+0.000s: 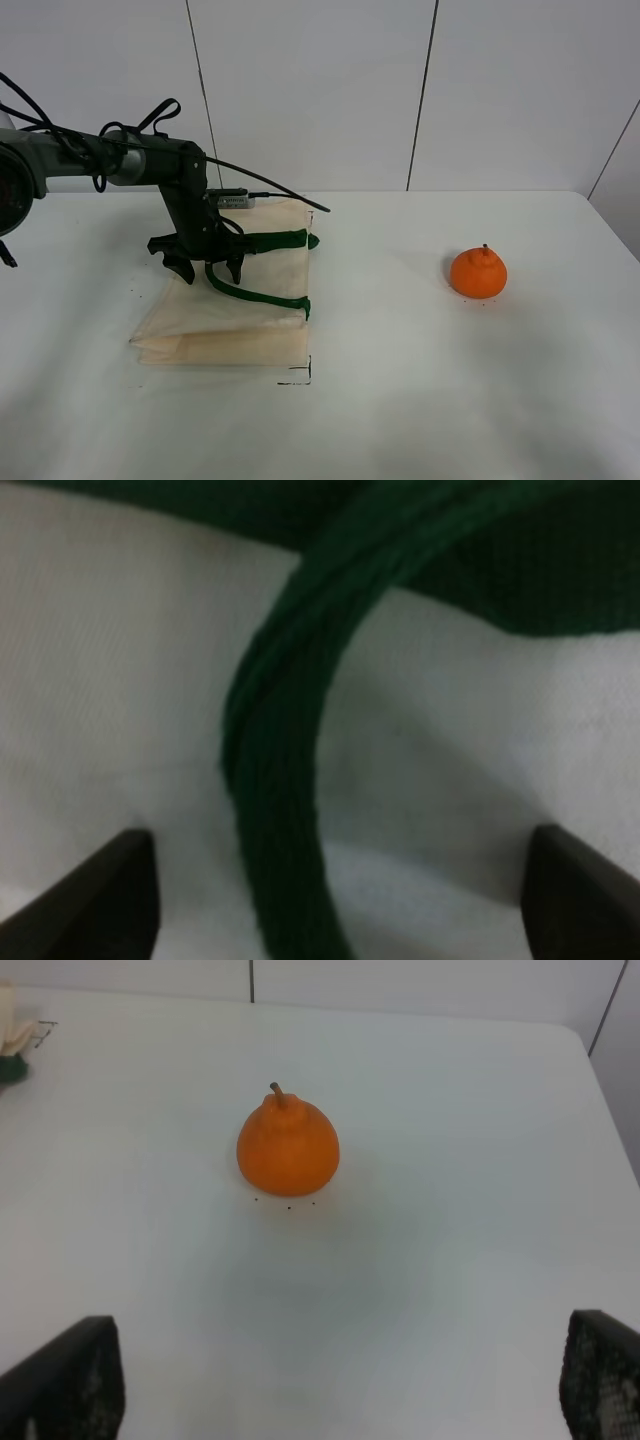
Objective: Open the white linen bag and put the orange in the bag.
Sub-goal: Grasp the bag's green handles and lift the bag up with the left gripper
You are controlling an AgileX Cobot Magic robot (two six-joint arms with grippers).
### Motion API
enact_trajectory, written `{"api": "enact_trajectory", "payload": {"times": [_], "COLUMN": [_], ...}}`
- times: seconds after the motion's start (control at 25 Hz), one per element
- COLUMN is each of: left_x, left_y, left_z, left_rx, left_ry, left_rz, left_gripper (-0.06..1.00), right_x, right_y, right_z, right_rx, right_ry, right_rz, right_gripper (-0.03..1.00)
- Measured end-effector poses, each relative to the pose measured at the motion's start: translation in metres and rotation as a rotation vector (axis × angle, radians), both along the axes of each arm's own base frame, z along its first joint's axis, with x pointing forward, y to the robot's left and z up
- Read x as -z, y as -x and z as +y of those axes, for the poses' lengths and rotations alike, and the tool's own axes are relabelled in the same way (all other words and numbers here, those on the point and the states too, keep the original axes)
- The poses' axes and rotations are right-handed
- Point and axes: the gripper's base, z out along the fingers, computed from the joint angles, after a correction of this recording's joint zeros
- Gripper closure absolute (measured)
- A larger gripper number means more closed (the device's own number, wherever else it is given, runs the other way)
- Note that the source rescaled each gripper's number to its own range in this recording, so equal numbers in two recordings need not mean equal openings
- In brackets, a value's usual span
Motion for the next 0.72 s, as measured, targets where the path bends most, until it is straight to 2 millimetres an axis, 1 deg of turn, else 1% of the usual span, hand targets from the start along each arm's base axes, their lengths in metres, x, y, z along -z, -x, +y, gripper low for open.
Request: {"api": "enact_trajectory", "payload": {"times": [0.04,0.12,0.16,0.24,0.28,0.32,0.36,0.44,0.56,0.6,0.72], "left_x": [0.000,0.000,0.000,0.000,0.000,0.000,0.000,-0.002,-0.012,-0.020,-0.053], "left_y": [0.000,0.000,-0.001,-0.001,-0.001,-0.001,-0.001,-0.001,0.001,0.001,0.002], "left_z": [0.000,0.002,0.003,0.004,0.004,0.004,0.004,0.003,0.003,0.003,0.004], "left_rx": [0.002,0.006,0.009,0.010,0.011,0.012,0.012,0.006,0.001,0.000,-0.002], "left_ry": [-0.004,-0.016,-0.021,-0.025,-0.028,-0.030,-0.032,-0.023,-0.014,-0.011,-0.001], "left_rz": [0.001,0.001,0.001,0.000,0.001,0.003,0.003,0.001,-0.004,-0.012,-0.044], "left_gripper": [0.04,0.20,0.32,0.61,0.73,0.83,0.90,0.93,0.94,0.94,0.94], "right_x": [0.000,0.000,0.000,0.000,0.000,0.000,0.000,0.000,0.000,0.000,0.000], "right_y": [0.000,0.000,0.000,0.000,0.000,0.000,0.000,0.000,0.000,0.000,0.000], "right_z": [0.000,0.000,0.000,0.000,0.000,0.000,0.000,0.000,0.000,0.000,0.000], "right_rx": [0.000,0.000,0.000,0.000,0.000,0.000,0.000,0.000,0.000,0.000,0.000], "right_ry": [0.000,0.000,0.000,0.000,0.000,0.000,0.000,0.000,0.000,0.000,0.000], "right_rz": [0.000,0.000,0.000,0.000,0.000,0.000,0.000,0.000,0.000,0.000,0.000], "right_gripper": [-0.03,-0.03,-0.03,-0.03,-0.03,-0.03,-0.03,-0.03,-0.03,-0.03,-0.03]}}
